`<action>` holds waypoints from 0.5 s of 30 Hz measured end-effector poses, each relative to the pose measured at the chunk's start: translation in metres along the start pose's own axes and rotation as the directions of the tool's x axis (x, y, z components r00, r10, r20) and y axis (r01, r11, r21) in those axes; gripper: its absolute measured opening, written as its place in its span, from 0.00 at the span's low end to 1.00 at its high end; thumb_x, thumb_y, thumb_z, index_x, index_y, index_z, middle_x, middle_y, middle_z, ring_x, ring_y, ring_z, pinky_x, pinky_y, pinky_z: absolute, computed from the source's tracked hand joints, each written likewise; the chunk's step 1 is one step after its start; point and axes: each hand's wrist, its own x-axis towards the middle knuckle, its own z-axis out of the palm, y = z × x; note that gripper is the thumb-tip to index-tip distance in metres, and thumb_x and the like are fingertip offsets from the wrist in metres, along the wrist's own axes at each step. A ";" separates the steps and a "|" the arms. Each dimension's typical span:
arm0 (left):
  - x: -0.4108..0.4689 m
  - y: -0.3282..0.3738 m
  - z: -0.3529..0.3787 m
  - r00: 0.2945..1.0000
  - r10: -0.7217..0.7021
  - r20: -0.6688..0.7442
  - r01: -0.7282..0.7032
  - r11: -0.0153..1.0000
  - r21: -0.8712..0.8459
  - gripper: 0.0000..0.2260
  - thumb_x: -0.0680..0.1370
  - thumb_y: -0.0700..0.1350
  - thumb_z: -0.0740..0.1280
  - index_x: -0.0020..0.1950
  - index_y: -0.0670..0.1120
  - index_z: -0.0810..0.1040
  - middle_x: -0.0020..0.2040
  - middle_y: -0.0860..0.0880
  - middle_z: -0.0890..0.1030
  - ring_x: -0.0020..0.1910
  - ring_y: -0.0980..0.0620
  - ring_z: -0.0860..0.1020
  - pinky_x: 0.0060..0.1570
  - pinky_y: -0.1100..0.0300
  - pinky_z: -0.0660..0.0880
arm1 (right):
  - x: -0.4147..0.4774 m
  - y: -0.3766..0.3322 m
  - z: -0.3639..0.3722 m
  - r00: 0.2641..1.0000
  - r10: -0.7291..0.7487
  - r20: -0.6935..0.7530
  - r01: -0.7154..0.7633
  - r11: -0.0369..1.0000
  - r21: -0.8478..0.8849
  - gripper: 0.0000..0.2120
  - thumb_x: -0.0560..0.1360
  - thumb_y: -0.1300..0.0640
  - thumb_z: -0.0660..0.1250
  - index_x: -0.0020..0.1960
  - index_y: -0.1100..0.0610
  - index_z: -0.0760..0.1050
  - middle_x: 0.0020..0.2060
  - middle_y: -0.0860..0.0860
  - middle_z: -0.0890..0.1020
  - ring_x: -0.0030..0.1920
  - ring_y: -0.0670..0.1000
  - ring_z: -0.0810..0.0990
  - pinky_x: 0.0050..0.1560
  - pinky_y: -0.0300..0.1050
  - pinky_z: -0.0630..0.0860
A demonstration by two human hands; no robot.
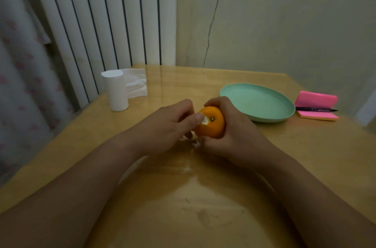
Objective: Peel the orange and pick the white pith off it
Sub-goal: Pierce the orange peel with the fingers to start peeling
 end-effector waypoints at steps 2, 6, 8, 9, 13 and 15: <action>-0.003 0.002 -0.001 0.999 0.039 0.035 -0.043 0.992 0.118 0.09 0.86 0.60 0.58 0.53 0.58 0.71 0.48 0.53 0.82 0.47 0.53 0.81 0.50 0.49 0.82 | 0.000 -0.001 0.001 0.999 -0.008 0.037 0.008 1.000 0.010 0.34 0.68 0.44 0.82 0.67 0.36 0.67 0.58 0.39 0.77 0.54 0.39 0.81 0.49 0.41 0.83; -0.004 0.005 0.002 0.994 0.056 0.098 -0.077 0.972 0.223 0.08 0.88 0.57 0.56 0.52 0.56 0.68 0.46 0.50 0.79 0.44 0.49 0.79 0.45 0.48 0.79 | -0.001 -0.002 0.002 0.999 -0.027 0.046 0.027 1.000 -0.010 0.33 0.64 0.41 0.79 0.65 0.38 0.69 0.54 0.41 0.79 0.51 0.41 0.81 0.45 0.41 0.81; -0.001 0.006 0.002 0.995 0.017 0.095 -0.044 0.957 0.286 0.09 0.87 0.58 0.57 0.52 0.55 0.68 0.45 0.49 0.79 0.43 0.48 0.78 0.44 0.47 0.77 | -0.001 -0.005 0.002 0.998 -0.043 0.043 0.045 0.999 -0.031 0.34 0.61 0.37 0.76 0.64 0.38 0.69 0.53 0.41 0.79 0.50 0.41 0.81 0.44 0.41 0.80; -0.001 0.006 0.001 0.996 -0.005 0.092 -0.024 0.948 0.319 0.09 0.86 0.59 0.58 0.51 0.56 0.69 0.45 0.49 0.79 0.42 0.48 0.78 0.44 0.48 0.76 | -0.001 -0.006 0.002 0.998 -0.051 0.044 0.053 0.997 -0.048 0.34 0.61 0.35 0.75 0.64 0.38 0.69 0.53 0.40 0.79 0.50 0.41 0.81 0.45 0.42 0.81; 0.000 0.005 0.000 0.996 -0.004 0.092 -0.033 0.918 0.395 0.09 0.85 0.57 0.61 0.48 0.56 0.67 0.43 0.50 0.77 0.40 0.50 0.76 0.39 0.52 0.72 | 0.002 -0.011 0.004 0.996 -0.077 0.047 0.083 0.984 -0.155 0.35 0.62 0.36 0.75 0.66 0.40 0.68 0.55 0.40 0.77 0.52 0.43 0.80 0.49 0.47 0.83; 0.000 0.004 0.002 0.996 0.013 0.083 -0.046 0.912 0.408 0.09 0.85 0.55 0.62 0.47 0.57 0.66 0.42 0.51 0.76 0.39 0.51 0.74 0.38 0.54 0.69 | 0.003 -0.011 0.005 0.995 -0.086 0.055 0.095 0.975 -0.203 0.35 0.64 0.38 0.77 0.66 0.41 0.68 0.56 0.41 0.76 0.52 0.44 0.79 0.50 0.49 0.83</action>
